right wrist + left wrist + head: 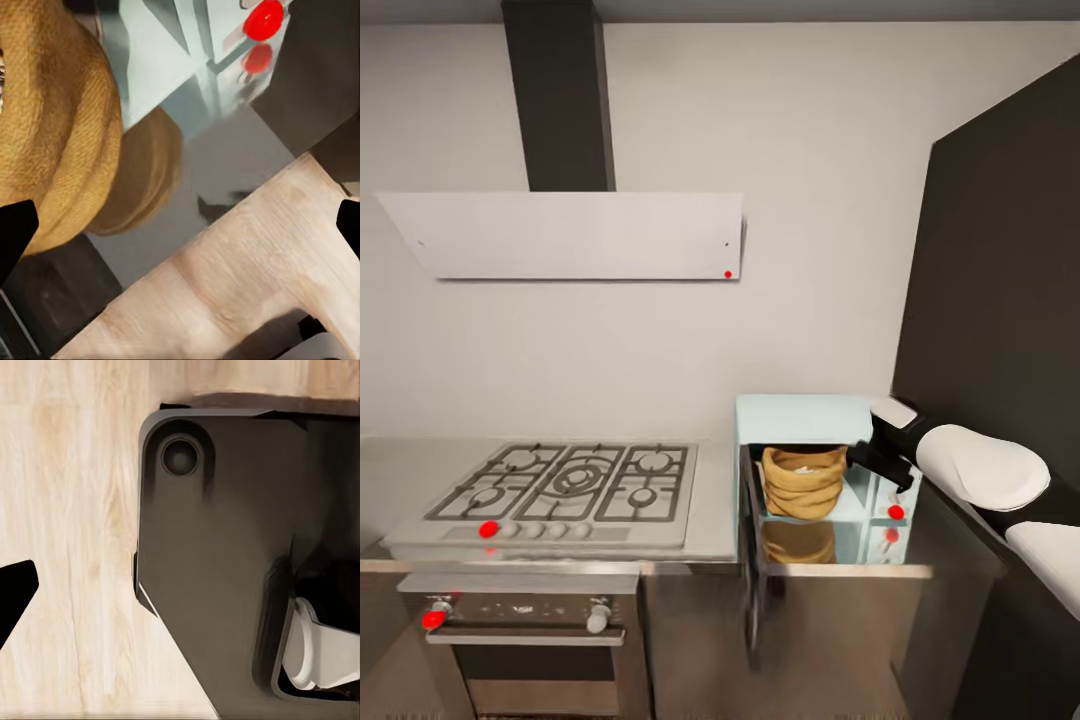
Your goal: In the kitchen, take the popcorn bag from the countertop, put it into the microwave, and heat it until the popcorn is cooked so the cooked popcorn ends up inside the bag.
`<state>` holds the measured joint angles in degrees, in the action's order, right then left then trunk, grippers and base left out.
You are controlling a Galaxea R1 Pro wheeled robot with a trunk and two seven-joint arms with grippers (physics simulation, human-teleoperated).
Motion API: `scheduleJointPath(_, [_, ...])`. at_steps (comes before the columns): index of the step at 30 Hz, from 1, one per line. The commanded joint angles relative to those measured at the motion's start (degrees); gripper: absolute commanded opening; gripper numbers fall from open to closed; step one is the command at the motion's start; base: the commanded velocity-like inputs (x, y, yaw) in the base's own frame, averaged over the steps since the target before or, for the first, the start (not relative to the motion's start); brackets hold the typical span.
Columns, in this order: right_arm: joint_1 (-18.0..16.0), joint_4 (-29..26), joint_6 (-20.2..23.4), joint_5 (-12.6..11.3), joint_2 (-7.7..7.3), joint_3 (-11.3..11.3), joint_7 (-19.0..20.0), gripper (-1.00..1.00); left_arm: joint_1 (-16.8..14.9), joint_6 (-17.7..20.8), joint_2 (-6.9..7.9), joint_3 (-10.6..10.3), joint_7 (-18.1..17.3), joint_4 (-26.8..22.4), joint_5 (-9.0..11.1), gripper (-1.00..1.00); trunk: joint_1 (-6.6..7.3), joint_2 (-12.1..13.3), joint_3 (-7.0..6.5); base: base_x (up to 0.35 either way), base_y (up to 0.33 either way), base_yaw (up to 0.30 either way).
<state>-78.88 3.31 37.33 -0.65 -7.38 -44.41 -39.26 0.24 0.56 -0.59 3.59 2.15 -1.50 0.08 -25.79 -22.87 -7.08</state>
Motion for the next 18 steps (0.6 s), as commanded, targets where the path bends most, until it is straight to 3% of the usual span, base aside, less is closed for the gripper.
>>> scheduleJointPath(1, [-0.05,0.12,0.02,-0.06,-0.03,-0.06,-0.11,1.00,0.03,0.06,-0.02,0.35,0.14,-0.08,0.01,1.00,0.01,-0.05,0.02,-0.315,-0.048,0.000])
scheduleJointPath(2, [-0.05,0.12,-0.01,-0.06,-0.02,-0.06,-0.03,1.00,0.03,0.06,-0.02,0.36,0.14,-0.08,0.01,1.00,0.01,-0.05,0.02,-0.322,-0.031,0.000])
scheduleJointPath(8, [-0.05,0.12,-0.11,0.78,0.04,0.93,13.08,1.00,0.03,0.06,-0.02,0.37,0.14,-0.08,0.01,1.00,0.01,-0.05,0.02,-0.334,-0.004,0.000])
scheduleJointPath(9, [0.18,0.42,-0.28,4.66,0.09,3.68,19.26,1.00,0.03,0.06,-0.02,0.37,0.14,-0.08,0.01,1.00,0.01,-0.05,0.02,-0.278,0.000,0.000])
scheduleJointPath(13, [0.81,0.91,-0.87,12.27,1.74,5.50,24.88,1.00,0.04,0.04,-0.02,0.37,0.14,-0.08,0.01,1.00,0.01,-0.05,0.02,-0.168,0.000,0.000])
scheduleJointPath(14, [0.85,0.93,-1.15,13.04,1.96,5.58,25.38,1.00,0.04,0.04,-0.02,0.37,0.14,-0.08,0.01,1.00,0.01,-0.05,0.02,-0.068,0.000,0.000])
scheduleJointPath(18, [3.53,1.04,-12.64,18.58,2.76,6.05,27.96,1.00,0.03,0.04,-0.02,0.37,0.14,-0.08,0.01,1.00,0.01,-0.05,0.02,-0.020,0.000,0.000])
